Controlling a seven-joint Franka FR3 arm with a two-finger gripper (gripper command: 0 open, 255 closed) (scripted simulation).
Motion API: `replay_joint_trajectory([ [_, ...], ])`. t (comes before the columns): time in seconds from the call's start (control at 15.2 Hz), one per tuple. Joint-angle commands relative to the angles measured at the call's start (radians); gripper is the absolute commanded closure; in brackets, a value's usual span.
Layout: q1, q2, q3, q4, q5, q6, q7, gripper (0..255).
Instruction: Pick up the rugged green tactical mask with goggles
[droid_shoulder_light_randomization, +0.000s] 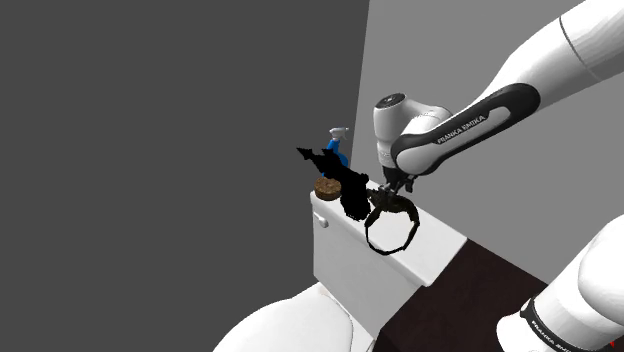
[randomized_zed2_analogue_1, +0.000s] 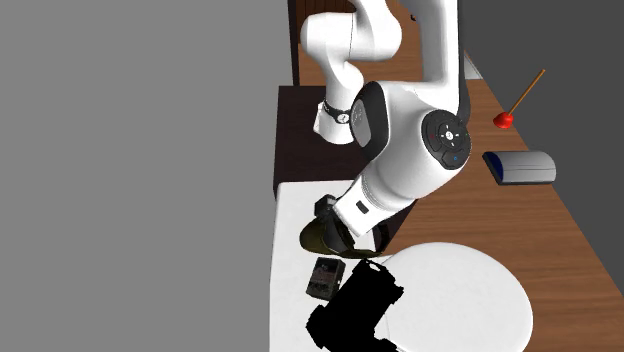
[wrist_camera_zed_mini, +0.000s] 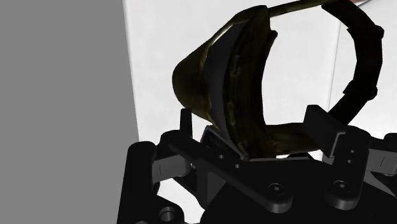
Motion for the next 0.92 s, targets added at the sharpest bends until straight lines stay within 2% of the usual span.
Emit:
replay_joint_trajectory([
  [0.0,0.0,0.017,0.0,-0.003,-0.008,0.019,0.01,0],
  [0.07,0.0,0.017,0.0,-0.003,-0.007,0.019,0.01,0],
  [0.13,0.0,0.016,0.001,-0.005,-0.007,0.02,0.01,255],
  [0.73,-0.001,0.017,0.0,-0.003,-0.008,0.019,0.01,255],
  [0.86,0.001,-0.004,0.001,0.004,0.003,-0.007,-0.002,255],
])
